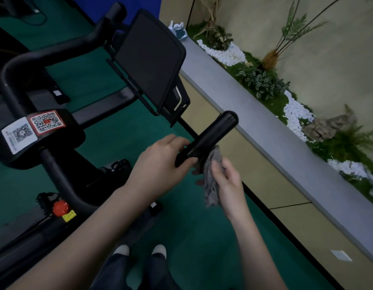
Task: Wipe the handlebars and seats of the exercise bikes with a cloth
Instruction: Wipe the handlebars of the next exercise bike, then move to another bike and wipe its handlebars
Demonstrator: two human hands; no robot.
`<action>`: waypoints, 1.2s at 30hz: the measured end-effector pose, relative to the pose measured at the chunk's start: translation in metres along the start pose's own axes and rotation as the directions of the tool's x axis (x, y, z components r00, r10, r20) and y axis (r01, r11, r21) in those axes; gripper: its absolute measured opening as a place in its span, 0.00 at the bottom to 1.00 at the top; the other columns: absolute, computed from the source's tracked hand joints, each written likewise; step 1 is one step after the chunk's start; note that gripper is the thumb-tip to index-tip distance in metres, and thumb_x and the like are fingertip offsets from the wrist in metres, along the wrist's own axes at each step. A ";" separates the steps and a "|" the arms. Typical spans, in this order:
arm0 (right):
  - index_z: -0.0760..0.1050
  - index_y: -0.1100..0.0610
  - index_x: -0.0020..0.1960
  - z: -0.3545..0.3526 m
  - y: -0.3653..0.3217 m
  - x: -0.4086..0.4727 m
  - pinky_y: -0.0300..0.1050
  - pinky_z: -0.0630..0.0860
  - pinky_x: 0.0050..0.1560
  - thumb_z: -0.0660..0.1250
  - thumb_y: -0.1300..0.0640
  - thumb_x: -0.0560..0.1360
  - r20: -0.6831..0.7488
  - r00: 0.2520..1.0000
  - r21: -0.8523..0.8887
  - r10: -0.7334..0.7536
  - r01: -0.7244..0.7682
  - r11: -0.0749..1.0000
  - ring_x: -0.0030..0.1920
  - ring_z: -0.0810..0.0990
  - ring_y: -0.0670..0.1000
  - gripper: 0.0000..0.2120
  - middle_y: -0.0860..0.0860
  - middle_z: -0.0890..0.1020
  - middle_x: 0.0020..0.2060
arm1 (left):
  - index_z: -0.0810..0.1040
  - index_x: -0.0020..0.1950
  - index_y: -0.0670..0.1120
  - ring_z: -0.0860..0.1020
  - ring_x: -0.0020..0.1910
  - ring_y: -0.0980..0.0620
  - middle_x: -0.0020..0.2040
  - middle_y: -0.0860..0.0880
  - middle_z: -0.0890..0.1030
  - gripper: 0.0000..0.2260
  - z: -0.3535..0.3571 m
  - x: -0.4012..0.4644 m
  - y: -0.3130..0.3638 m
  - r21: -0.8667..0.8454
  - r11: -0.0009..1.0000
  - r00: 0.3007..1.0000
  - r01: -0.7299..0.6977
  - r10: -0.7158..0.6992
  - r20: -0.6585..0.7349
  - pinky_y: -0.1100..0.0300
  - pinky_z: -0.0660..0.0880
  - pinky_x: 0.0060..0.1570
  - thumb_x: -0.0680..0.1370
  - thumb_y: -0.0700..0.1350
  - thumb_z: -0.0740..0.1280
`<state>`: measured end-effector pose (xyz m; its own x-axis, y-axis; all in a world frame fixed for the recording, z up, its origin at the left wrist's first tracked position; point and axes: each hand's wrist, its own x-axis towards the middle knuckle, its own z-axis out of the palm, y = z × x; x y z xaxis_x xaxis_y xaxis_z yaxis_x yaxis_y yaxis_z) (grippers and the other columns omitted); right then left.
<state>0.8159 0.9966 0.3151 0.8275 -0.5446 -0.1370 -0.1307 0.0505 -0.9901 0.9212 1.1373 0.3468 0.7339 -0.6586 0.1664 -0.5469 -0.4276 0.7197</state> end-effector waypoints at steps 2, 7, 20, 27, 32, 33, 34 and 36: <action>0.77 0.54 0.56 -0.006 -0.004 -0.007 0.44 0.80 0.39 0.63 0.49 0.77 -0.085 0.996 -0.025 -0.033 0.031 0.999 0.47 0.84 0.56 0.12 0.54 0.84 0.49 | 0.75 0.61 0.48 0.77 0.47 0.48 0.51 0.51 0.76 0.17 0.000 -0.001 0.001 0.016 1.000 1.000 -0.008 0.008 0.007 0.49 0.76 0.45 0.76 0.55 0.65; 0.75 0.51 0.56 -0.014 -0.014 -0.027 0.45 0.81 0.41 0.61 0.56 0.80 -0.229 0.967 -0.177 -0.115 0.075 0.981 0.46 0.85 0.53 0.06 0.52 0.84 0.49 | 0.76 0.59 0.46 0.77 0.44 0.47 0.50 0.50 0.76 0.16 -0.001 -0.002 0.003 0.040 0.998 0.999 -0.037 0.038 -0.008 0.50 0.76 0.40 0.76 0.54 0.65; 0.75 0.50 0.57 -0.062 -0.003 -0.060 0.59 0.79 0.53 0.63 0.53 0.79 -0.390 0.911 -0.289 -0.135 0.018 0.957 0.50 0.83 0.53 0.08 0.49 0.84 0.50 | 0.77 0.59 0.41 0.76 0.49 0.44 0.50 0.46 0.79 0.12 0.012 -0.011 0.045 0.243 0.904 0.926 -0.353 0.375 -0.050 0.49 0.73 0.48 0.78 0.46 0.67; 0.71 0.39 0.49 -0.155 0.005 -0.097 0.44 0.80 0.40 0.64 0.48 0.78 -0.438 0.873 -0.415 -0.214 0.014 0.910 0.41 0.82 0.50 0.04 0.37 0.82 0.39 | 0.76 0.63 0.42 0.77 0.54 0.43 0.54 0.46 0.80 0.18 0.101 -0.011 0.098 0.297 0.859 0.904 -0.418 0.362 0.227 0.50 0.70 0.55 0.78 0.50 0.66; 0.71 0.39 0.47 -0.233 0.016 -0.128 0.43 0.79 0.40 0.64 0.50 0.78 -0.492 0.845 -0.432 -0.210 -0.028 0.902 0.38 0.81 0.49 0.05 0.38 0.82 0.36 | 0.70 0.70 0.45 0.73 0.63 0.46 0.61 0.47 0.78 0.23 0.174 -0.011 0.127 0.338 0.835 0.878 -0.435 0.309 0.366 0.53 0.63 0.65 0.79 0.56 0.61; 0.70 0.38 0.47 -0.246 0.017 -0.134 0.37 0.77 0.37 0.64 0.50 0.78 -0.503 0.838 -0.437 -0.213 -0.034 0.899 0.36 0.79 0.45 0.06 0.35 0.81 0.36 | 0.68 0.71 0.45 0.72 0.64 0.46 0.63 0.47 0.77 0.24 0.188 -0.011 0.130 0.347 0.832 0.874 -0.433 0.293 0.387 0.54 0.62 0.66 0.79 0.56 0.60; 0.70 0.38 0.46 -0.258 0.019 -0.140 0.35 0.76 0.35 0.64 0.50 0.78 -0.515 0.832 -0.431 -0.207 -0.043 0.902 0.35 0.78 0.43 0.07 0.34 0.81 0.35 | 0.67 0.72 0.46 0.71 0.66 0.47 0.65 0.47 0.76 0.25 0.201 -0.012 0.133 0.352 0.832 0.870 -0.430 0.278 0.407 0.54 0.60 0.67 0.79 0.57 0.60; 0.71 0.39 0.46 -0.279 0.024 -0.149 0.36 0.75 0.34 0.64 0.51 0.79 -0.541 0.819 -0.422 -0.194 -0.064 0.904 0.34 0.78 0.46 0.07 0.39 0.81 0.35 | 0.63 0.74 0.47 0.67 0.69 0.48 0.70 0.47 0.71 0.27 0.223 -0.014 0.135 0.349 0.838 0.858 -0.420 0.241 0.454 0.54 0.58 0.68 0.79 0.58 0.59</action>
<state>0.5374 0.8452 0.3204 0.4075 -0.9082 0.0960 -0.4021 -0.2728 -0.8740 0.7471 0.9509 0.2917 0.3149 -0.9491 0.0100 -0.9071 -0.2978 0.2974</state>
